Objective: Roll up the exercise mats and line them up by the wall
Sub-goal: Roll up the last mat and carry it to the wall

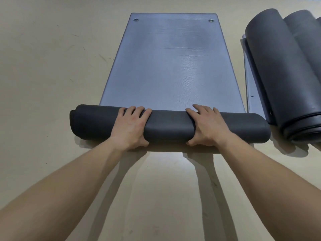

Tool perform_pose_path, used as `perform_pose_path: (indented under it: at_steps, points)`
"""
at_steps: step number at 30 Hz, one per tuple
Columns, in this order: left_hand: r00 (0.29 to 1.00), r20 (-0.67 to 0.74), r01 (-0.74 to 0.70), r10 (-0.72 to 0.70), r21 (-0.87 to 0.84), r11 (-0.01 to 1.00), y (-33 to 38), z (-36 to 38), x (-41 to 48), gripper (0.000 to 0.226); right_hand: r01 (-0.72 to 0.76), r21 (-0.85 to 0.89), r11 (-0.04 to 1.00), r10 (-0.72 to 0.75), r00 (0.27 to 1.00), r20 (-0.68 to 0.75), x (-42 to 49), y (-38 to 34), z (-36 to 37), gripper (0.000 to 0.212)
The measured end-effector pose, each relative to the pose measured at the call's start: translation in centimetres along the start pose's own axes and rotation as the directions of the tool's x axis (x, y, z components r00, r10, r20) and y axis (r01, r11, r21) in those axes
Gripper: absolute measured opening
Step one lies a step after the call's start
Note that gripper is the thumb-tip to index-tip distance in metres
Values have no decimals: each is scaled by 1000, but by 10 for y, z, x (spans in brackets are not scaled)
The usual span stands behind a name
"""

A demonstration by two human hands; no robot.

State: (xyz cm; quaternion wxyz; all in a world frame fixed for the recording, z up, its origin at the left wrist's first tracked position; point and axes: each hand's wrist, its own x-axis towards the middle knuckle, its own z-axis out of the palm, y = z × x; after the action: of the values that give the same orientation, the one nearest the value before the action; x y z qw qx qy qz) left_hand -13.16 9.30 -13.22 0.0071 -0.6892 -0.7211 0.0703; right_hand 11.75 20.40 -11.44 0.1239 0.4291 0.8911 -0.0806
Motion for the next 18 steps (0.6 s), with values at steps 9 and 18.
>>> perform_pose_path:
  at_steps: [9, 18]
  points:
    - [972, 230, -39, 54, -68, 997, -3, -35, -6, 95, 21, 0, 1000, -21, 990, 139, -22, -20, -34, 84]
    - [794, 592, 51, 140, -295, 954, -9, -55, 0, 115, 17, -149, 989, -36, 992, -124, -82, -33, 13, 108]
